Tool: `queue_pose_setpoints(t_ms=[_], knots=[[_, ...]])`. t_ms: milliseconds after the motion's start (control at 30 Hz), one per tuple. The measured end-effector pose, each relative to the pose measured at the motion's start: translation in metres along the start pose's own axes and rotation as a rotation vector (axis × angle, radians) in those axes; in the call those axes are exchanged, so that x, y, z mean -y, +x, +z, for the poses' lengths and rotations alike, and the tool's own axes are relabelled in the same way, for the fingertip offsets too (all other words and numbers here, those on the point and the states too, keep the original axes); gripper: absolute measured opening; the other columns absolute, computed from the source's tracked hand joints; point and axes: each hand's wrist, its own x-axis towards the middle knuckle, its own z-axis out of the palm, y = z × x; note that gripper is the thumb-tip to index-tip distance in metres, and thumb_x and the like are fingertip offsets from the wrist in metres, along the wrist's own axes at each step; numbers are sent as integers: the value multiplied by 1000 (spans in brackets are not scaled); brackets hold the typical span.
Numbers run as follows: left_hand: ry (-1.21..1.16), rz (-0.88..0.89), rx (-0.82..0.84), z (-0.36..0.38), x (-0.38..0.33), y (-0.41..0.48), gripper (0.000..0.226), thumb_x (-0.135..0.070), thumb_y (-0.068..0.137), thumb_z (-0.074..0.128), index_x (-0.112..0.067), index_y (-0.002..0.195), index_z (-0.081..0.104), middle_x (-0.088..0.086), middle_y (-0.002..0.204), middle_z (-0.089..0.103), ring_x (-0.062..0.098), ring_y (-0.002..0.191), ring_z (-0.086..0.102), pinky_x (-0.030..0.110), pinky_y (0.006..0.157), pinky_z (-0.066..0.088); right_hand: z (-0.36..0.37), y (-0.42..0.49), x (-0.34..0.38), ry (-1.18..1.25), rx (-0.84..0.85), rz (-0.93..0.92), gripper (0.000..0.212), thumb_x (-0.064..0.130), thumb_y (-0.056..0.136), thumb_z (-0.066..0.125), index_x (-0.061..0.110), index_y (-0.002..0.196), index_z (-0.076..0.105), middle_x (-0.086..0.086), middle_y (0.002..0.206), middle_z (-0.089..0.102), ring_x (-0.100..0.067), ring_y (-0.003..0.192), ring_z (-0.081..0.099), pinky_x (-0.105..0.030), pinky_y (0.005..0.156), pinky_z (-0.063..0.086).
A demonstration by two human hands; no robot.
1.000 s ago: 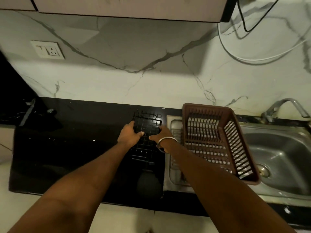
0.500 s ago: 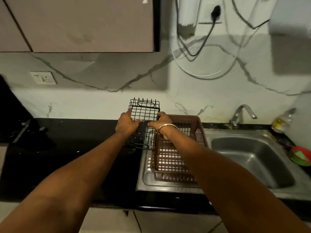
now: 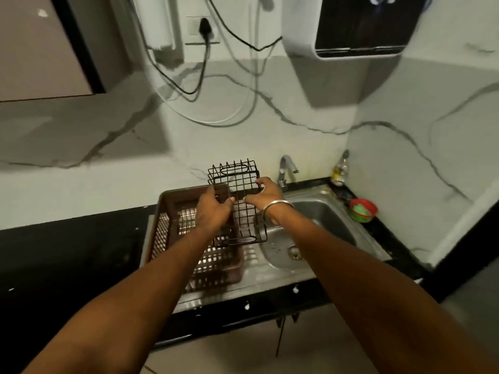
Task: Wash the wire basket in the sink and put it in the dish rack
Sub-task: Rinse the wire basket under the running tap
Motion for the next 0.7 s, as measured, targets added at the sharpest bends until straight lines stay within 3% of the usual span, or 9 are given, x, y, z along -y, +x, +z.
queue_pose_setpoints(t_ms=[67,133,233,333,400,500,567,700], knots=[[-30,-18,50,33,-14,-2,86,-40,96,76,-16,166,31,10,158,51,34,144,51,45,117,45,-24,6,-16,-5,-21,15,71,21,75,87,22,137,54,1,122,60,-23,111,61,-42,100,55],[-45,-50,84,63,-19,0,83,-35,99,74,-15,166,29,11,159,50,34,143,51,43,116,46,-44,14,-31,-22,-32,30,69,18,76,87,22,137,55,0,125,60,-21,109,60,-37,94,55],[-48,-143,108,104,-29,2,73,-32,104,65,-14,165,30,14,165,41,38,149,43,49,118,40,-64,33,-51,-76,-34,53,65,12,76,87,23,132,57,-2,124,62,-21,103,61,-30,83,53],[-206,-279,128,139,-28,10,66,-40,107,58,-11,162,37,16,166,40,38,147,44,50,121,39,-73,51,-69,-183,-39,31,61,13,76,87,22,130,60,-4,125,65,-25,108,64,-34,88,57],[-346,-379,169,164,-22,21,88,-72,95,57,-13,159,41,17,161,46,39,142,49,55,118,43,-74,64,-80,-286,-30,-12,60,16,76,87,21,129,61,-5,126,67,-24,111,65,-34,91,57],[-514,-510,317,200,-2,45,129,-109,56,52,-22,153,51,13,158,51,38,139,53,59,115,44,-65,80,-97,-415,5,-55,51,19,78,85,22,123,62,-4,115,70,-22,102,67,-29,82,55],[-621,-621,461,212,0,53,134,-110,44,59,-28,150,55,10,159,50,41,142,49,68,116,37,-59,87,-108,-503,28,-93,45,24,79,85,25,117,62,-2,107,71,-23,100,69,-34,84,58],[-687,-819,602,213,-13,51,155,-102,34,75,-30,165,31,20,172,23,57,151,27,90,102,25,-51,97,-127,-676,129,-181,61,11,75,83,25,128,57,-5,116,67,-26,108,66,-41,90,60]])
